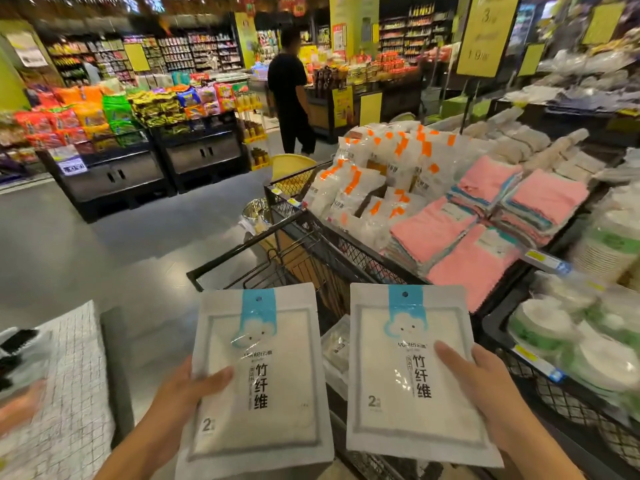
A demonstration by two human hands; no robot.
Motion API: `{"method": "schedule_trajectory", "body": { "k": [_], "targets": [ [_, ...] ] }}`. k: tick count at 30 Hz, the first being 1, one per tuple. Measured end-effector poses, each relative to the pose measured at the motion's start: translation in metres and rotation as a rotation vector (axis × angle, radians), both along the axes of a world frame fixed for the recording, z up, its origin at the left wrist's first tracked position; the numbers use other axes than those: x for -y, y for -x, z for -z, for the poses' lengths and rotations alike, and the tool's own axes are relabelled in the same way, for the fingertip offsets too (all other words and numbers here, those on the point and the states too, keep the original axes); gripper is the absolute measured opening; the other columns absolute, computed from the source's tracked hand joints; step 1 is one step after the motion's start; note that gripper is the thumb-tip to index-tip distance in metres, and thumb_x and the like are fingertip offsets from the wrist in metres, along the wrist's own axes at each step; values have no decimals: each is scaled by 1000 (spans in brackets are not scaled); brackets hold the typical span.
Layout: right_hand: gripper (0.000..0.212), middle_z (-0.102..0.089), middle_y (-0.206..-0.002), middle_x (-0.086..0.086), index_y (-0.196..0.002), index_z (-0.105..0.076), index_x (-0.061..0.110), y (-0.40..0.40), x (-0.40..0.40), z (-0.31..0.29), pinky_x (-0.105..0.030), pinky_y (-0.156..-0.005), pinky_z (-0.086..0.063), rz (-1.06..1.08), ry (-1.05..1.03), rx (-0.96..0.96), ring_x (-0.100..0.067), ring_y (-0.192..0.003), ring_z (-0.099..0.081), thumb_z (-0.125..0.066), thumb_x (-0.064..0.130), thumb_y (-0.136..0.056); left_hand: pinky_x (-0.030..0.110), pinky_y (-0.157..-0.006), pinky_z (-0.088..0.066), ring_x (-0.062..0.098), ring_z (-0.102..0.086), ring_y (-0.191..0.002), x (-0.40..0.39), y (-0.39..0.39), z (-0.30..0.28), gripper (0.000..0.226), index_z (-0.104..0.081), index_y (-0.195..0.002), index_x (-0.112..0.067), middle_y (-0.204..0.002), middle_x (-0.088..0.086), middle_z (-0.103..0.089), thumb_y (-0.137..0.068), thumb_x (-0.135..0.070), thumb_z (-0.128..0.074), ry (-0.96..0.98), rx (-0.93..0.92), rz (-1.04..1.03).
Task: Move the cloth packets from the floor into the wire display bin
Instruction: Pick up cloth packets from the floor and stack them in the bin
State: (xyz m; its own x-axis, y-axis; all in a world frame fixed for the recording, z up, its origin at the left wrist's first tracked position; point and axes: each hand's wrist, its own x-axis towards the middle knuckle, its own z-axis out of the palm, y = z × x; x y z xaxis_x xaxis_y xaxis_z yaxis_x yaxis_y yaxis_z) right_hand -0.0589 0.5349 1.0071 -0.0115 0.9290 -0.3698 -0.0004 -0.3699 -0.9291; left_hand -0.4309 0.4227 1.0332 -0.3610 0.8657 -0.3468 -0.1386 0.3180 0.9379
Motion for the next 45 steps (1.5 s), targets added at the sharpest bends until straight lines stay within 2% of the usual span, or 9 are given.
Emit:
{"method": "schedule_trajectory", "body": {
  "k": [3, 7, 17, 21, 23, 28, 35, 42, 45],
  "targets": [
    [18, -81, -97, -12, -113, -69, 10, 7, -19, 10, -58, -88, -60, 60, 24, -14, -35, -87, -79, -66, 22, -100, 35, -51, -61, 35, -77, -71, -42, 10, 9, 26, -67, -113, 3, -92, 22, -77, -87, 2, -66, 11, -33, 54],
    [20, -81, -98, -9, -114, -68, 11, 19, -42, 25, -58, -86, -61, 173, 33, 6, -32, -88, -79, -67, 25, -100, 55, -66, -63, 46, -74, -87, -115, 29, 29, 44, -58, -129, -4, -105, 26, -75, -86, -5, -67, 41, 42, 214],
    [20, -81, -95, -10, -114, -66, 13, 59, -76, 58, -57, -81, -63, 534, 110, 77, -31, -84, -79, -69, 25, -98, 62, -87, -57, 43, -73, -99, -293, 66, 80, 37, -61, -128, -10, -112, 20, -75, -92, -10, -66, 176, 59, 569],
    [23, -81, -91, -10, -114, -64, 11, 74, -84, 80, -52, -72, -64, 636, 147, 66, -32, -80, -79, -70, 24, -97, 66, -92, -53, 45, -72, -103, -346, 66, 112, 66, -62, -126, -9, -116, 22, -74, -71, -32, -90, 245, 71, 725],
    [21, -81, -88, -7, -112, -63, 13, 79, -90, 97, -46, -66, -65, 686, 175, 59, -29, -78, -80, -71, 25, -96, 65, -91, -54, 43, -73, -100, -369, 63, 135, 49, -62, -124, -6, -112, 21, -75, -83, -25, -82, 282, 37, 755],
    [18, -81, -86, -5, -110, -64, 11, 82, -113, 164, -35, -54, -63, 740, 219, 52, -26, -75, -79, -70, 21, -96, 63, -88, -56, 41, -75, -94, -414, 54, 213, 42, -64, -119, -4, -105, 19, -77, -81, -17, -74, 374, -44, 742],
    [27, -81, -100, -8, -122, -62, 15, 82, -142, 290, -56, -72, -64, 730, 304, 74, -30, -85, -80, -67, 25, -98, 60, -87, -58, 38, -76, -93, -452, 41, 349, 28, -66, -117, -7, -102, 16, -78, -89, -6, -72, 413, -106, 660],
    [37, -81, -102, -7, -124, -60, 9, 83, -179, 406, -48, -69, -66, 675, 339, 113, -28, -86, -80, -70, 30, -95, 25, -59, -59, 12, -76, -75, -475, 24, 464, 26, -67, -111, -7, -88, 1, -78, -88, 1, -73, 397, -180, 626],
    [27, -80, -105, -9, -121, -62, 10, 88, -196, 436, -41, -67, -66, 642, 326, 77, -27, -90, -79, -66, 24, -99, 35, -75, -61, 14, -75, -82, -483, 24, 499, 34, -68, -114, -18, -91, -4, -79, -86, 0, -75, 386, -200, 634]
  ]
}}
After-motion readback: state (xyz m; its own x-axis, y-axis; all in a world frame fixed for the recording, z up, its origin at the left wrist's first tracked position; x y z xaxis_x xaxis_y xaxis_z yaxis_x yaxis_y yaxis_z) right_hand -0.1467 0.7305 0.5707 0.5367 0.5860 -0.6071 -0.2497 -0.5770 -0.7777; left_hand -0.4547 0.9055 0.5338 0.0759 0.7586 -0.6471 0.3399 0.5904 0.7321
